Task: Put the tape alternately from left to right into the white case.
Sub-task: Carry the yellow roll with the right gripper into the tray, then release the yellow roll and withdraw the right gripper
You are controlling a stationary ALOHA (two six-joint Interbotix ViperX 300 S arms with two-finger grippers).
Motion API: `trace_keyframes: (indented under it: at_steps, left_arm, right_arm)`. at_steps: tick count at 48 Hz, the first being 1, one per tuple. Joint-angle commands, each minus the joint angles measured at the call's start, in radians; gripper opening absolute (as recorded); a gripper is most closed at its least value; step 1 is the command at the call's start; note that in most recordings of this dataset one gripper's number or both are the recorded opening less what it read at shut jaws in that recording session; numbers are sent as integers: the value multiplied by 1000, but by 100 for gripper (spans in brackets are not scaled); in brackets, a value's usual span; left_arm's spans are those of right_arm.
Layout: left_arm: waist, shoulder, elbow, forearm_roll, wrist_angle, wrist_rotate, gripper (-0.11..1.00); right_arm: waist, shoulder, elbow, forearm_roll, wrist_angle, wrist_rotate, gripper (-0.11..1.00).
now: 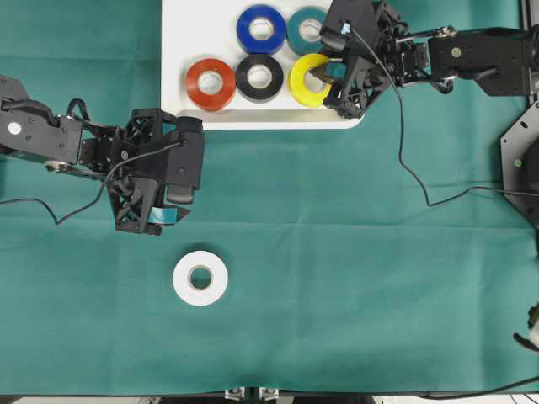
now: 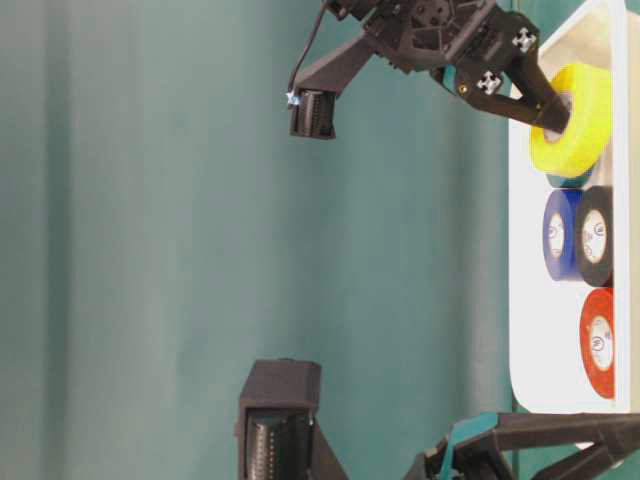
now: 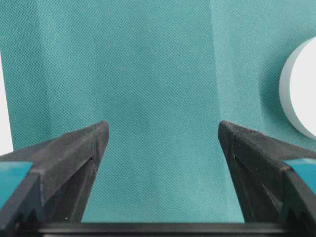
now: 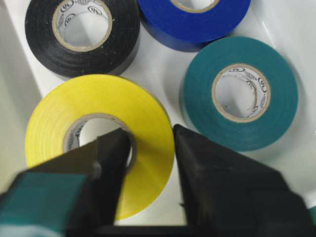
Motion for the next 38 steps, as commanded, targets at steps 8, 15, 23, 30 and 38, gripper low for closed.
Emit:
trace_keyframes:
  at_steps: [8,15,23,30,38]
  left_arm:
    - [-2,-14,-2,-2,-6,-2,72]
    - [-3,-14,-2,-2,-6,-2,72]
    - [-3,-14,-2,-2,-6,-2,72]
    - [-3,-17,-3,-2,-6,-2,72]
    - [-3,-18,-3,-2,-6,-2,72]
  right_arm:
    - [-2,-14,-18,-2,-5,-11,86]
    - [-2,-14,-18,-2,-5,-9,80]
    - [5,-32,-14,-2,-9,-8,79]
    - [37,-72,-8,-2,-11,-8,79]
    - [92,-123,9,-2,-12,-8,79]
